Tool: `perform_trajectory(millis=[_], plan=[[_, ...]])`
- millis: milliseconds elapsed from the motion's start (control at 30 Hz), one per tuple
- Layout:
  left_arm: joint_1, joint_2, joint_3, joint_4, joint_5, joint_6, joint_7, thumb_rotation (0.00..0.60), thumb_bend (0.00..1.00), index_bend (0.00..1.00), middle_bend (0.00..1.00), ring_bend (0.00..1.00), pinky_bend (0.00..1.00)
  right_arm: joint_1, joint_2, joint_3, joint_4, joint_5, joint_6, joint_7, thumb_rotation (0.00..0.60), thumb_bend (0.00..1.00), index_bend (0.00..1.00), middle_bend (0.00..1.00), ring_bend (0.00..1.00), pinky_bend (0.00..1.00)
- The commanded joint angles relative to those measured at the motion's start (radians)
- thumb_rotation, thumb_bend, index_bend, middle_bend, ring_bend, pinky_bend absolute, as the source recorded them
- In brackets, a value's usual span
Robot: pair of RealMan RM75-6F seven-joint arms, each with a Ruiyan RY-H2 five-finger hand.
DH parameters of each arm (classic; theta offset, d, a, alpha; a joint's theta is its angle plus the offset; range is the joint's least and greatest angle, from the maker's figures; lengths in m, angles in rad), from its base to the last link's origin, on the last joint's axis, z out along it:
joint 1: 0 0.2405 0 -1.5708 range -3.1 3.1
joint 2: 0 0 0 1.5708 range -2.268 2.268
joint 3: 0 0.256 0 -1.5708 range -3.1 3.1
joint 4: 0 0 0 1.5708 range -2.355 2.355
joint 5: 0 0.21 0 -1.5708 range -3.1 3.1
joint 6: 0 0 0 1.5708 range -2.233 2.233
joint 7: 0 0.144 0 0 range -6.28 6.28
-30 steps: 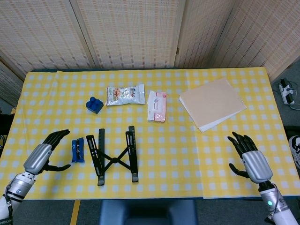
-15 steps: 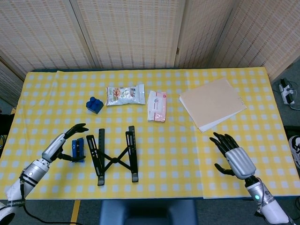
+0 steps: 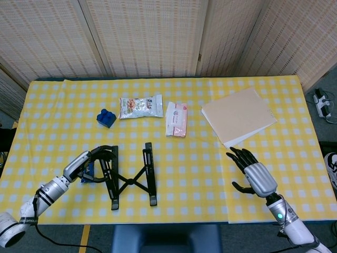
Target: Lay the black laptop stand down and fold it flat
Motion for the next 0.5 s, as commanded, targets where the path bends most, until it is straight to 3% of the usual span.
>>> perform_trajectory(millis=[33,233,500], plan=[[-0.016,-0.002,0.03,0.008,0.035,0.03,-0.045,0.597,0.18,0.23,0.34,0.31,0.3,0.011,-0.009,0.006,0.002,0.013,-0.009,0.02,0.6,0.34,0.0,0.02,0.03,0.0],[-0.015,0.01,0.071,0.02,0.086,0.12,-0.091,0.598,0.18,0.26,0.37,0.34,0.3,0.05,-0.01,0.011,-0.02,0.022,-0.054,0.089,0.6,0.34,0.0,0.02,0.04,0.0],[0.016,0.05,0.126,-0.011,0.136,0.231,-0.036,0.599,0.18,0.29,0.39,0.35,0.3,0.138,0.015,0.008,-0.083,0.001,-0.148,0.22,0.6,0.34,0.0,0.02,0.04,0.0]])
